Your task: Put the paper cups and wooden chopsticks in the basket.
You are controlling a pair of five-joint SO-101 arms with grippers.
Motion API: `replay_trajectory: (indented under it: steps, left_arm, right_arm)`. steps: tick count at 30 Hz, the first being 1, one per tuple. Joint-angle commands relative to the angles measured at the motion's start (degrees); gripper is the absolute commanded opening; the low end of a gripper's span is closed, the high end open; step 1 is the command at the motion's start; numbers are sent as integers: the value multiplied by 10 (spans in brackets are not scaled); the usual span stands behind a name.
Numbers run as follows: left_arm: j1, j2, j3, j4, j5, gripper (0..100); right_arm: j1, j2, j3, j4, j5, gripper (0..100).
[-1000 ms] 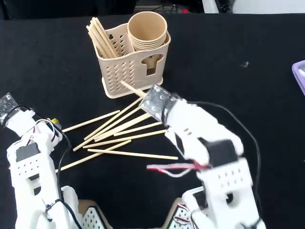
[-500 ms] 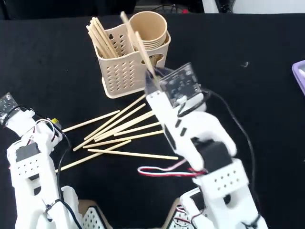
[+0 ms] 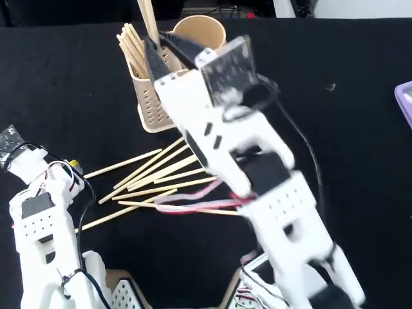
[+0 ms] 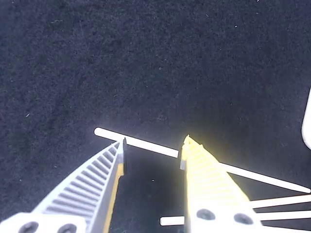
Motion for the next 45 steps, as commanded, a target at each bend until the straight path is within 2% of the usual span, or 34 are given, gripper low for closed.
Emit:
replay_trajectory:
  steps: [1,12,20,29,35,45]
  left_arm:
    - [6,-14,-2,-11,-4,198]
    - [6,-14,-2,-11,-4,198]
    - [6,-14,-2,-11,-4,198]
    - [6,-14,-2,-11,-4,198]
    - [6,-14,-2,-11,-4,198]
    - [3,-14,-2,-11,-4,198]
  right_arm:
    - [-4,78,-89,-14,-4,11]
    - [2,306,-305,-14,-3,11]
    - [39,403,-359,-14,-4,11]
    - [37,435,-359,47,-4,19]
    - [35,434,-358,108,-4,173]
    - [37,381,-385,188,-2,173]
